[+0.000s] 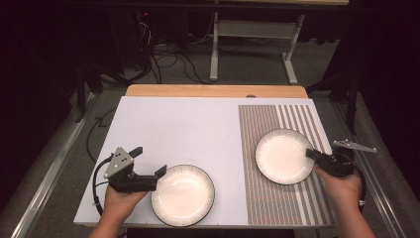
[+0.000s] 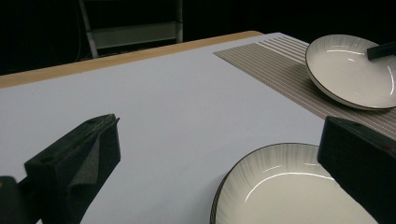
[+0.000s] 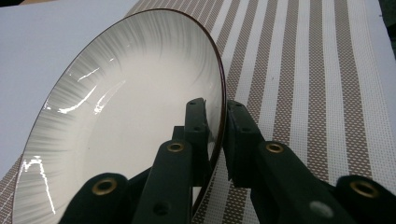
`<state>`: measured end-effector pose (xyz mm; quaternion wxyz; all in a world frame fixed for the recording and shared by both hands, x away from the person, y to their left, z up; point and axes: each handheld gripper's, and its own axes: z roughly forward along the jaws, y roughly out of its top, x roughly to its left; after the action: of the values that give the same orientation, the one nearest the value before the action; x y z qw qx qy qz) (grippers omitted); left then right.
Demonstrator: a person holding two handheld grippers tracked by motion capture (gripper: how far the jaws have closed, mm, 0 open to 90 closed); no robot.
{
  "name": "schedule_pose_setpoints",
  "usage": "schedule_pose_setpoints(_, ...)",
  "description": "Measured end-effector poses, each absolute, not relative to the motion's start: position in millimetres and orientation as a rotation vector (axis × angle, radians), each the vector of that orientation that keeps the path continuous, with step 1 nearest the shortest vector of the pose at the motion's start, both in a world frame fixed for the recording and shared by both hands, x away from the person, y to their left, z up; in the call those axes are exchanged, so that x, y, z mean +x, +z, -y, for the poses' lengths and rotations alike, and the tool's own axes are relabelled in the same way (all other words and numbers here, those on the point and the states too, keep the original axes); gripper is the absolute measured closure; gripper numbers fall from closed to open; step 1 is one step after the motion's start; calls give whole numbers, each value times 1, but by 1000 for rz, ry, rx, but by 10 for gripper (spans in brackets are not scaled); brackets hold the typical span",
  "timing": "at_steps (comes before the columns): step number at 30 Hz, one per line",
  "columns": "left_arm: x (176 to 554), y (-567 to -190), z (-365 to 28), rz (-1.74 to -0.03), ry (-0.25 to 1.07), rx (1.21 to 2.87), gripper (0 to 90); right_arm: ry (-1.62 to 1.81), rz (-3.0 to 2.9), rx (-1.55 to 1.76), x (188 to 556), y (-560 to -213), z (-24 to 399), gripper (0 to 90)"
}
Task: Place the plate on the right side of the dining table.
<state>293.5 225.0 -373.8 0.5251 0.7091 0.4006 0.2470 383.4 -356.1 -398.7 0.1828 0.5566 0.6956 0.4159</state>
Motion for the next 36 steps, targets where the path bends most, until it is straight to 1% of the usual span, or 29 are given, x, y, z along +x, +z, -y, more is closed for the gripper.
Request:
schedule_pose_setpoints(8, 295, -373, -225, -959, 587, 1693, 0, 1109, -1959, 1638, 390, -407, 357, 811)
schedule_pose_setpoints(22, 298, -376, -228, -982, 592, 1709, 0, 1038, -1961, 1657, 391, -416, 357, 775)
schedule_pose_setpoints(26, 298, -377, -229, -983, 590, 1711, 0, 1021, -1942, 1644, 389, -414, 358, 717)
schedule_pose_setpoints(29, 297, -376, -229, -982, 594, 1710, 0, 1008, -1920, 1628, 387, -411, 359, 658)
schedule_pose_setpoints(32, 297, -375, -230, -984, 599, 1710, 0, 1010, -1906, 1575, 382, -404, 357, 629)
schedule_pose_setpoints(36, 297, -375, -232, -989, 599, 1701, 0, 1060, -1902, 1442, 373, -389, 344, 535)
